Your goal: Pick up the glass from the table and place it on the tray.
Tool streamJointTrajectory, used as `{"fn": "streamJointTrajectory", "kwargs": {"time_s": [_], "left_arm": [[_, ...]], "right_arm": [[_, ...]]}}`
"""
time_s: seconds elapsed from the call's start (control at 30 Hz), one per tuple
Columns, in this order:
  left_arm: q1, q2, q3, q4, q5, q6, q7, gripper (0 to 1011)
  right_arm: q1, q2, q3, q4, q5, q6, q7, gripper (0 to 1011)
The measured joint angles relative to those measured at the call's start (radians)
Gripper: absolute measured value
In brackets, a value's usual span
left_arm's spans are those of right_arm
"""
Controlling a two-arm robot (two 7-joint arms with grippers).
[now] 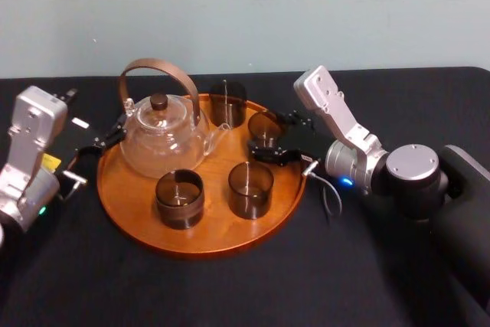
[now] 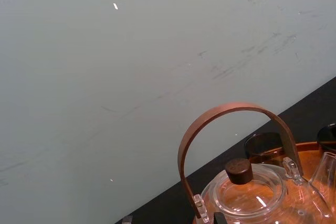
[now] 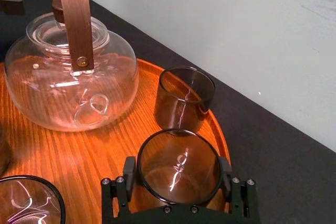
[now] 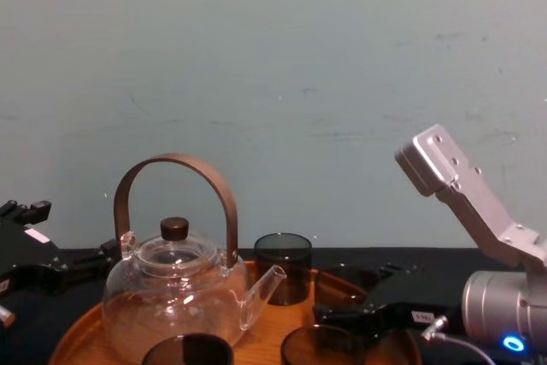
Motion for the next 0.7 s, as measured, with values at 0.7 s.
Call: {"fn": "streamJointTrajectory", "kwargs": {"time_s": [0.7], "left_arm": [[0.000,0.000,0.000,0.000,0.000,0.000,0.000,1001]], "right_arm": [[0.000,0.000,0.000,0.000,0.000,0.000,0.000,1002]]}}
